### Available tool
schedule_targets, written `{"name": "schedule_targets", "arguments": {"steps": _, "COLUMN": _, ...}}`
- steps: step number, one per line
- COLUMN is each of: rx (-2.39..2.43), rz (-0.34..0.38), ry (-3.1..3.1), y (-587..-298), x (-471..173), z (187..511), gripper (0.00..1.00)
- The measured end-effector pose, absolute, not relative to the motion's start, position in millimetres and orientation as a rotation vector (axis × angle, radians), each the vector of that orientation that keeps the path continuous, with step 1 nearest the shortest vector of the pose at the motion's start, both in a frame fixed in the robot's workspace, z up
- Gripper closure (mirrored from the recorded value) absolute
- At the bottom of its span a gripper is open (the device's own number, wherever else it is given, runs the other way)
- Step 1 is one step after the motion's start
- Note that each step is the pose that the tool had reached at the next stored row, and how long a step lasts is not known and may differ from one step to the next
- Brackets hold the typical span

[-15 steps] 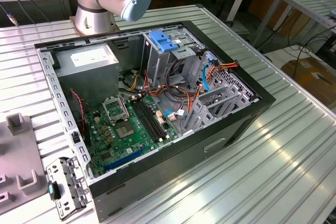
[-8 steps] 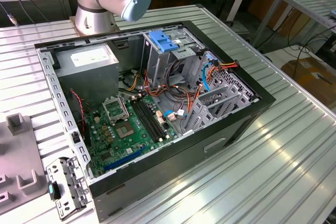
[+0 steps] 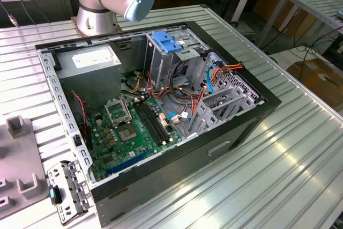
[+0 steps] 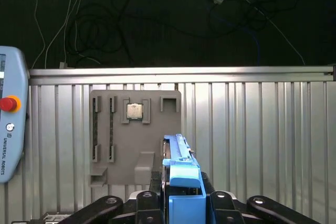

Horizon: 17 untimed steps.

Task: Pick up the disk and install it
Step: 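Pick up the disk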

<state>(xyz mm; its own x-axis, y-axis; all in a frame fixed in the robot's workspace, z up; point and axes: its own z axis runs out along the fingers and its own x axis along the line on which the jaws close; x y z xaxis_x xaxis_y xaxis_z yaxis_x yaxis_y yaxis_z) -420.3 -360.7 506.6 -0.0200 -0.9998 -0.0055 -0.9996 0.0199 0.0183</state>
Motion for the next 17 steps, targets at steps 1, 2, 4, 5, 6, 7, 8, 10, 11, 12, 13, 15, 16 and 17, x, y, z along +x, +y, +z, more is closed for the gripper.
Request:
{"name": "schedule_targets", "arguments": {"steps": 1, "rx": 2.193, "rz": -0.027, "ry": -2.237, "y": -361, "x": -419, "z": 507, "gripper": 0.63}}
{"name": "schedule_targets", "arguments": {"steps": 2, "rx": 2.193, "rz": -0.027, "ry": -2.237, "y": -361, "x": -417, "z": 507, "gripper": 0.63}}
{"name": "schedule_targets", "arguments": {"steps": 4, "rx": 2.193, "rz": -0.026, "ry": -2.237, "y": -361, "x": -413, "z": 507, "gripper": 0.63}}
{"name": "schedule_targets", "arguments": {"steps": 5, "rx": 2.193, "rz": -0.026, "ry": -2.237, "y": -361, "x": -409, "z": 507, "gripper": 0.63}}
{"name": "schedule_targets", "arguments": {"steps": 6, "rx": 2.193, "rz": -0.026, "ry": -2.237, "y": -361, "x": -407, "z": 507, "gripper": 0.63}}
{"name": "schedule_targets", "arguments": {"steps": 7, "rx": 2.193, "rz": -0.026, "ry": -2.237, "y": -361, "x": -406, "z": 507, "gripper": 0.63}}
{"name": "schedule_targets", "arguments": {"steps": 8, "rx": 2.193, "rz": -0.027, "ry": -2.237, "y": -361, "x": -403, "z": 507, "gripper": 0.63}}
{"name": "schedule_targets", "arguments": {"steps": 10, "rx": 2.193, "rz": -0.026, "ry": -2.237, "y": -362, "x": -401, "z": 506, "gripper": 0.63}}
{"name": "schedule_targets", "arguments": {"steps": 11, "rx": 2.193, "rz": -0.026, "ry": -2.237, "y": -363, "x": -399, "z": 506, "gripper": 0.63}}
{"name": "schedule_targets", "arguments": {"steps": 12, "rx": 2.193, "rz": -0.026, "ry": -2.237, "y": -364, "x": -398, "z": 506, "gripper": 0.63}}
{"name": "schedule_targets", "arguments": {"steps": 13, "rx": 2.193, "rz": -0.026, "ry": -2.237, "y": -365, "x": -396, "z": 506, "gripper": 0.63}}
{"name": "schedule_targets", "arguments": {"steps": 15, "rx": 2.193, "rz": -0.026, "ry": -2.237, "y": -369, "x": -389, "z": 505, "gripper": 0.63}}
{"name": "schedule_targets", "arguments": {"steps": 16, "rx": 2.193, "rz": -0.026, "ry": -2.237, "y": -370, "x": -384, "z": 505, "gripper": 0.63}}
{"name": "schedule_targets", "arguments": {"steps": 17, "rx": 2.193, "rz": -0.026, "ry": -2.237, "y": -371, "x": -382, "z": 505, "gripper": 0.63}}
